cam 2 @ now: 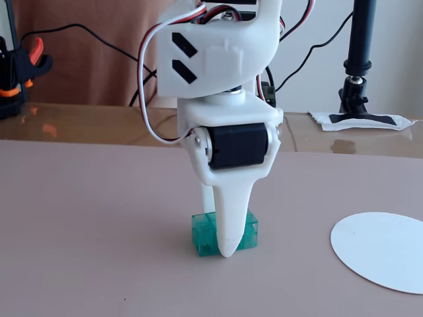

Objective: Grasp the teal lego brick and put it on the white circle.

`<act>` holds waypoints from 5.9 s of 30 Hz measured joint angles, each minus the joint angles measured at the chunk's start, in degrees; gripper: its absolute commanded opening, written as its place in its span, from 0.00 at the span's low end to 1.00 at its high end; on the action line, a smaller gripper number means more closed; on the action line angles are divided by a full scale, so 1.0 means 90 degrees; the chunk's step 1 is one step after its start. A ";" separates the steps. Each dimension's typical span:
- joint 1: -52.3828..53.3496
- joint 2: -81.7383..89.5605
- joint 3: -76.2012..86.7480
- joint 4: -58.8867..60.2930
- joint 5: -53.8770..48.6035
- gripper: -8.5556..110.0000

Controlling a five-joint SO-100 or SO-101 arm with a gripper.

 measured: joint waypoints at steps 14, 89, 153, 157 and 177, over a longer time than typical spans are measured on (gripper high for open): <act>0.0039 0.3887 0.1699 0.0342 0.0889 0.07; -0.1436 0.6436 0.0928 0.1025 0.1406 0.07; -0.0527 1.3643 0.8564 0.0068 0.1016 0.07; -0.0527 1.3643 0.8789 -0.0049 0.1016 0.07; -0.0527 1.3643 0.9043 -0.0156 0.1016 0.09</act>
